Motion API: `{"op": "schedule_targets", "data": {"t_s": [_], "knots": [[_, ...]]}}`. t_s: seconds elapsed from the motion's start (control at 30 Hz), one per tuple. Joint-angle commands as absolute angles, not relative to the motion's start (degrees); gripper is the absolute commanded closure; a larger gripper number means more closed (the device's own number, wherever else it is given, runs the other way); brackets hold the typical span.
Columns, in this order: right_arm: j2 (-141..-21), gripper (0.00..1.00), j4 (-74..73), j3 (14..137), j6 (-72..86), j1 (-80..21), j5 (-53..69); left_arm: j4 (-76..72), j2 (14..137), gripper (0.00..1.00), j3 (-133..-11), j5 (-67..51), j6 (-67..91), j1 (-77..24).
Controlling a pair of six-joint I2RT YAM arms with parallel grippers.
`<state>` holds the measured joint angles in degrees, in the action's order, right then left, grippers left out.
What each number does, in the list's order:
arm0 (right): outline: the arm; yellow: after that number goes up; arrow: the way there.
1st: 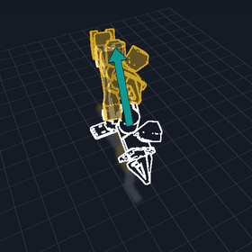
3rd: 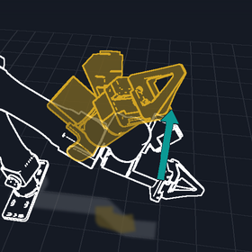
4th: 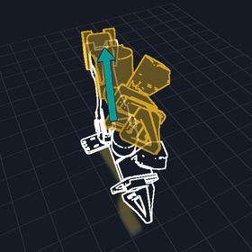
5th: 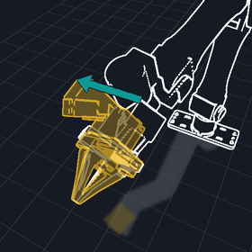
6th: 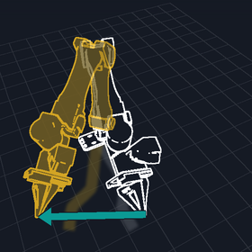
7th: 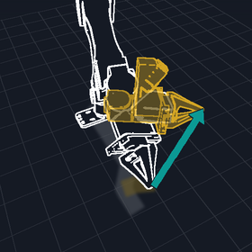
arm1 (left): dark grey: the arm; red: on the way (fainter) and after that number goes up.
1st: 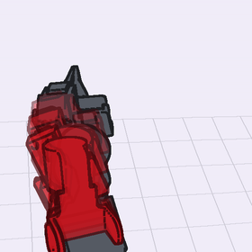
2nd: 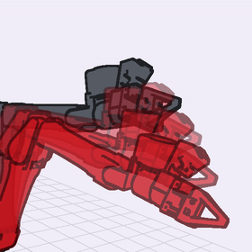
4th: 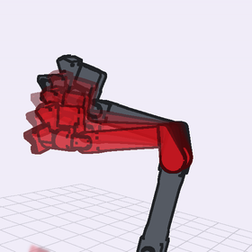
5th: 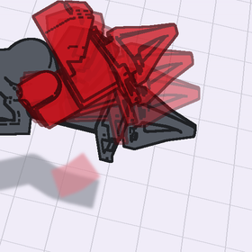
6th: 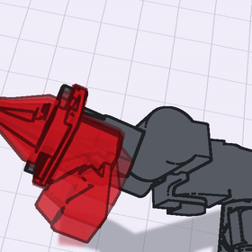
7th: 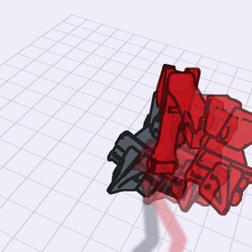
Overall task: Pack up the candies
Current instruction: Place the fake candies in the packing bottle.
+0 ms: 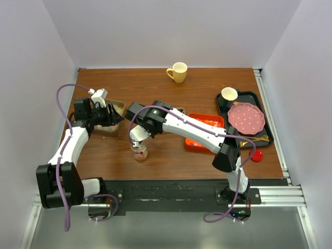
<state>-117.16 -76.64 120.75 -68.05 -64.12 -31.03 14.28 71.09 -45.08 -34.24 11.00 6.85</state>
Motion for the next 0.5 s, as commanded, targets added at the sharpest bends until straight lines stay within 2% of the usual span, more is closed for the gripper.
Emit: {"op": "schedule_targets", "data": {"t_s": [0.0, 0.47], "knots": [[-116.2, 1.0, -87.9, 121.9, -67.9, -64.7, -34.3, 12.0, 69.4, 0.48, -44.0, -34.7, 11.7, 7.5], [-115.2, 1.0, -87.1, 120.2, -68.3, -65.0, -36.4, 9.5, 68.6, 0.44, -43.2, -38.6, 12.3, 7.6]]}}
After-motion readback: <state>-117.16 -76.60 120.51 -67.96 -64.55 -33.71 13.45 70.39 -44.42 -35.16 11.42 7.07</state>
